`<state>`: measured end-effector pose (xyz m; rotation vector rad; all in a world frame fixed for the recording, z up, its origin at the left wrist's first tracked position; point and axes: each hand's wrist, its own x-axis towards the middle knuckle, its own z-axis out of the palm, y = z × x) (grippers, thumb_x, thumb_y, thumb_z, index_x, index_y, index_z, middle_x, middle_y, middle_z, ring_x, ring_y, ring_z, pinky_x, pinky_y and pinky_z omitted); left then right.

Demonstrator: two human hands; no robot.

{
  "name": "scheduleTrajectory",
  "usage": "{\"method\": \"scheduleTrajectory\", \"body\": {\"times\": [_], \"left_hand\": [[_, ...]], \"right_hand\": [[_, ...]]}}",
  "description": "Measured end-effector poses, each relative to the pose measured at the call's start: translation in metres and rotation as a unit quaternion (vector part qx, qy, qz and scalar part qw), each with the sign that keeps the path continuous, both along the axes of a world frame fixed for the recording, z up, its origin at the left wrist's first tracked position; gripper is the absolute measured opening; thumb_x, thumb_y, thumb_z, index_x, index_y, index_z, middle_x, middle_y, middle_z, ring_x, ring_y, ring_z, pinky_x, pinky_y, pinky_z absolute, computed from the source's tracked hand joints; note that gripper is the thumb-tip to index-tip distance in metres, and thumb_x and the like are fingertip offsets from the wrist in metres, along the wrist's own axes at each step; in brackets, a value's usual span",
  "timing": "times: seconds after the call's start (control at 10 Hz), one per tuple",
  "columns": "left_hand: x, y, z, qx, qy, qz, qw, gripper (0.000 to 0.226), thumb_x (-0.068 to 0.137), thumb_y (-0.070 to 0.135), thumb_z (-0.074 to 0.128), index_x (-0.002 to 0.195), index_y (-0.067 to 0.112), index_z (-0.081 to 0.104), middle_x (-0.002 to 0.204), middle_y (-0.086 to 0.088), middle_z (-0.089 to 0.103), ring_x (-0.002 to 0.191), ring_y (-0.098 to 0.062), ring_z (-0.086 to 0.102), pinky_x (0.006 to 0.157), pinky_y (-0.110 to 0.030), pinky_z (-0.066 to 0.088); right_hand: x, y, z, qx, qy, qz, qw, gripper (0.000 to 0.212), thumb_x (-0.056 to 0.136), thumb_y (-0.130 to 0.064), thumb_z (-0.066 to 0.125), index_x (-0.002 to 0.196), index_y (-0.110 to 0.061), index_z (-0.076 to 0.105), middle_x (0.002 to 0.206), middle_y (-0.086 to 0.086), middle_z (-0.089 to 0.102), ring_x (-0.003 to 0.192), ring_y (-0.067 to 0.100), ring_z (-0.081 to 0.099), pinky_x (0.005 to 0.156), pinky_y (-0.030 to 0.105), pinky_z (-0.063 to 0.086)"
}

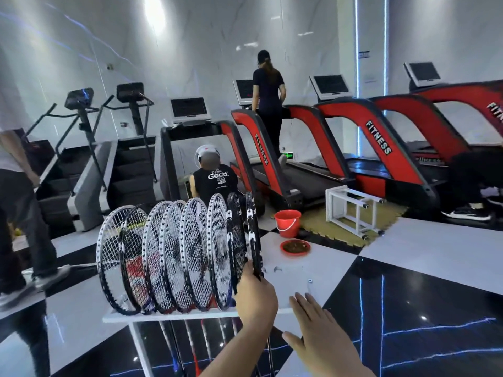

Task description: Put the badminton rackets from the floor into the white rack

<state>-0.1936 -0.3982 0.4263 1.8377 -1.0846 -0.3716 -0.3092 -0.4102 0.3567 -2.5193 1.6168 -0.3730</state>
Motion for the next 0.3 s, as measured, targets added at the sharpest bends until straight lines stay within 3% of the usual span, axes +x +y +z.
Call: {"method": "scheduleTrajectory", "body": {"times": [0.1,0.3], "left_hand": [[-0.001,0.005,-0.003,0.013,0.002,-0.012,1.000,0.048,0.091,0.007,0.039,0.139,0.016,0.035,0.106,-0.011,0.067,0.088,-0.030,0.065,0.072,-0.037,0.053],[0.003,0.027,0.004,0.018,0.033,-0.063,0.997,0.043,0.091,0.023,0.040,0.134,0.019,0.041,0.114,-0.005,0.065,0.087,-0.026,0.063,0.071,-0.035,0.049]], "right_hand": [[-0.001,0.004,0.000,0.015,0.008,0.007,1.000,0.138,0.024,-0.079,-0.037,0.147,-0.024,-0.005,0.157,-0.007,-0.013,0.144,0.014,-0.011,0.117,0.036,0.007],[0.000,0.004,0.008,0.020,0.022,-0.002,1.000,0.145,0.019,-0.079,-0.040,0.148,-0.025,-0.001,0.158,-0.007,-0.006,0.145,0.013,-0.006,0.117,0.038,0.010]]}}
